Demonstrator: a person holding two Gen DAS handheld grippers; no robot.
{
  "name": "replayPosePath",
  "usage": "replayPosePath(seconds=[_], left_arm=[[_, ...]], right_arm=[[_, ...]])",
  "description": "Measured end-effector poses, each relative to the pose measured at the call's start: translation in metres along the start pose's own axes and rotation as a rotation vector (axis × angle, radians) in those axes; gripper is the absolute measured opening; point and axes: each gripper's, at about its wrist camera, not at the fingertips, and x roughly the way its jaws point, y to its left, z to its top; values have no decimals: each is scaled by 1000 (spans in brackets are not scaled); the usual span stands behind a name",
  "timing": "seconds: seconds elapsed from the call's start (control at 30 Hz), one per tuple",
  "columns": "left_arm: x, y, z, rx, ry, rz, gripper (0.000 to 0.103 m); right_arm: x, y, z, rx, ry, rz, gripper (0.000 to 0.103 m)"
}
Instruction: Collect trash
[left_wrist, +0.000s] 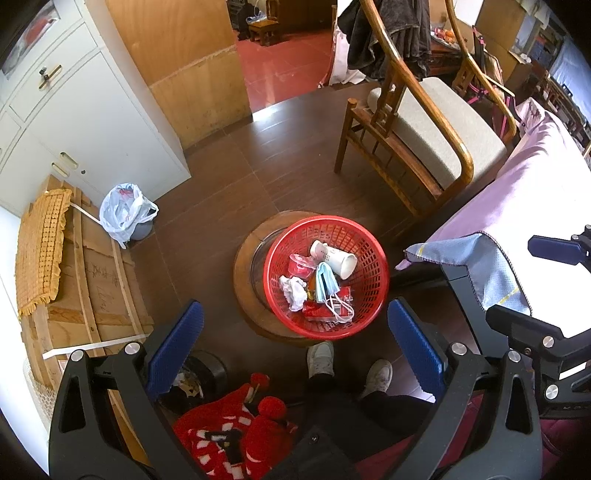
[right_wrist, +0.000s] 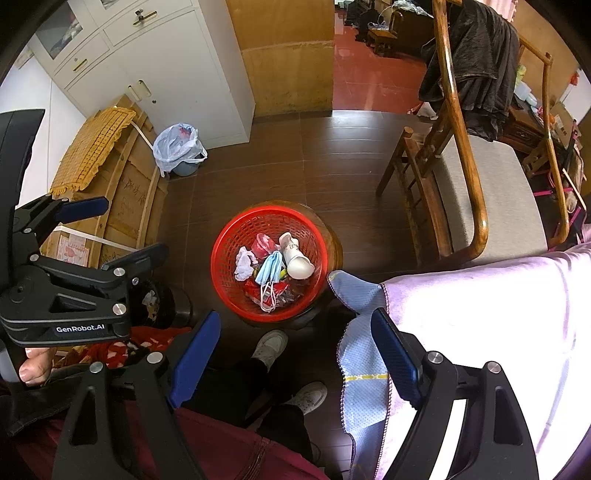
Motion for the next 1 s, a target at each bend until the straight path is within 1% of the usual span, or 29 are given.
replayPosePath(seconds=[0.83, 1.0], left_arm=[[3, 0, -2, 11, 8, -7, 96], [5, -3, -4, 30, 9, -6, 96]], right_arm=[[0, 0, 0, 0, 2, 0, 82], [0, 0, 0, -1, 2, 0, 82]])
